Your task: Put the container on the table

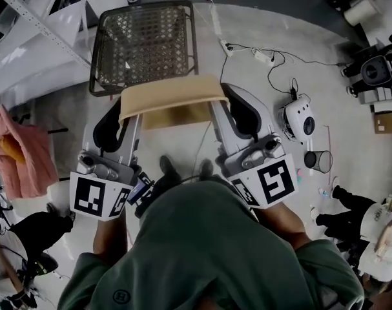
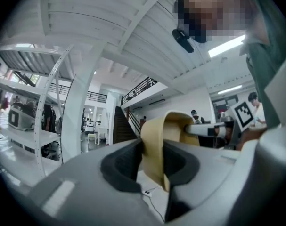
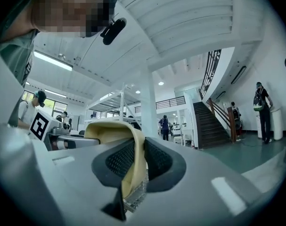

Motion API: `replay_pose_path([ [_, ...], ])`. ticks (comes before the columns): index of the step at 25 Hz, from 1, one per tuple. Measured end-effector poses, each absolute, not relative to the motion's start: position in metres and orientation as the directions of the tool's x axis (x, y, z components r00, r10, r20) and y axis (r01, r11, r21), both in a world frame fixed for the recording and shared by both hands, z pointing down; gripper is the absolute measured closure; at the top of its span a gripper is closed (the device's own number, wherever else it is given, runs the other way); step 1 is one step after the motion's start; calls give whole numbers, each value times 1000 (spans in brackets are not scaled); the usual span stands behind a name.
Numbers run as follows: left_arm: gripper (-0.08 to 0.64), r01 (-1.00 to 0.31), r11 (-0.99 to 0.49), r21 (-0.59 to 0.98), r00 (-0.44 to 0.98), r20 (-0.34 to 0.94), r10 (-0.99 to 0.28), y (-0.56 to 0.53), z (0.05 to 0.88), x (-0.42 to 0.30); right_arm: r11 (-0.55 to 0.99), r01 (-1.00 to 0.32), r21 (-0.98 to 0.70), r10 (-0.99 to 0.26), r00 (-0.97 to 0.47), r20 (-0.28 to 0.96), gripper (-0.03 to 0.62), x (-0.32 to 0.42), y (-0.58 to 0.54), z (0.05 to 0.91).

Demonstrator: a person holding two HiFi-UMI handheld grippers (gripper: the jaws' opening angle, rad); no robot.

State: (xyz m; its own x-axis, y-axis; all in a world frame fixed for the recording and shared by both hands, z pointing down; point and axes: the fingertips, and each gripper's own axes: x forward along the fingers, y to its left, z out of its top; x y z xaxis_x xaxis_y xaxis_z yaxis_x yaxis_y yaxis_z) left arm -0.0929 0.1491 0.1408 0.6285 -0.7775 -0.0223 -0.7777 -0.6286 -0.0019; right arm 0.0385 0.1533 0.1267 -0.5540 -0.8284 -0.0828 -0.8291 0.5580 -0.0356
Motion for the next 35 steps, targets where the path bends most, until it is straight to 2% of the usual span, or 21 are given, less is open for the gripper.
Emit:
replay_pose_path([
  [8,469,-714,-700,-6,699,-35,-714,104,139,-136,473,-881,-19,-878,-470,-87,532,-5,119,125],
  [17,469,-692,-722,15,721,-39,-692,68,141,-144,450,-893,-8,-891,-449,-62,532,-14,87,126],
  [35,468,-805,-593,20,593,-11,-805,-48,135,-55,596,-802,-42,-802,-593,-72,532,75,-52,125],
])
